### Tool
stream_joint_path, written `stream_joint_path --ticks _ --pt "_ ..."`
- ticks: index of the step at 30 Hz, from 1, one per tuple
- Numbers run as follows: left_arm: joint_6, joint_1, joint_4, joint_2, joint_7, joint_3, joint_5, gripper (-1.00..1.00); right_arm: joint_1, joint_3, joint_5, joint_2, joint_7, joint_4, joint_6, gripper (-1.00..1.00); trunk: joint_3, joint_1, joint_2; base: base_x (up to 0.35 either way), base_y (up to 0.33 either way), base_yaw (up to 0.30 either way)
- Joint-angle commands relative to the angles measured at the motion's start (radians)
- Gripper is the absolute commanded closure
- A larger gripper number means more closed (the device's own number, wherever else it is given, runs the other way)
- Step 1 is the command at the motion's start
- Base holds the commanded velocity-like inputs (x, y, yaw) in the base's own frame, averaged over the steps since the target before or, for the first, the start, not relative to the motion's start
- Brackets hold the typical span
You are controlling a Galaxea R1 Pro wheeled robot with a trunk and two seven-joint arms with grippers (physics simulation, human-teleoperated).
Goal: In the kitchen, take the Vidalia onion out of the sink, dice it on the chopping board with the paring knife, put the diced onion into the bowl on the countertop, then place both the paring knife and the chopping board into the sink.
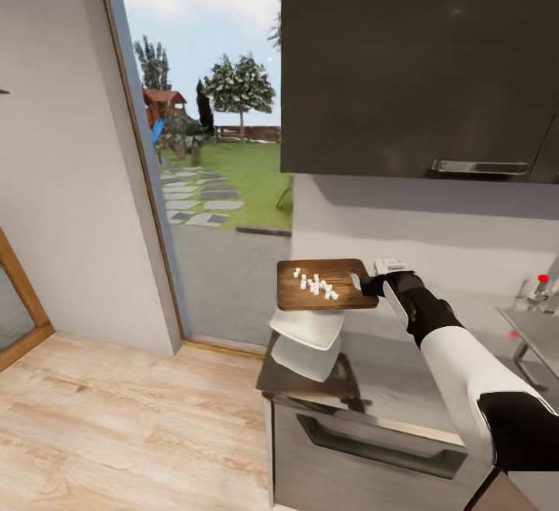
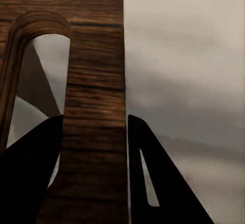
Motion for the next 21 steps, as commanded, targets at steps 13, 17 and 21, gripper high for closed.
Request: stream_joint_path --ticks 13,17,21 --pt "-0.001 0.0 -0.002 -0.001 0.002 -0.009 0.01 -1.0 -0.001 0.006 -0.003 -0.002 0.005 0.001 -0.001 1.0 0.004 0.001 -0.002 0.039 0.08 0.0" --pt "-0.001 0.0 -0.002 -0.001 0.002 -0.009 0.01 -1.0 -0.001 0.006 0.0 -0.002 0.008 0.002 -0.003 1.0 0.004 0.001 -0.002 0.0 0.0 0.0" --pt "-0.001 0.0 -0.002 -0.001 0.002 -0.009 0.01 -1.0 -0.001 0.006 0.0 -0.002 0.01 0.003 -0.004 1.0 0.004 0.001 -0.002 0.0 0.103 0.0"
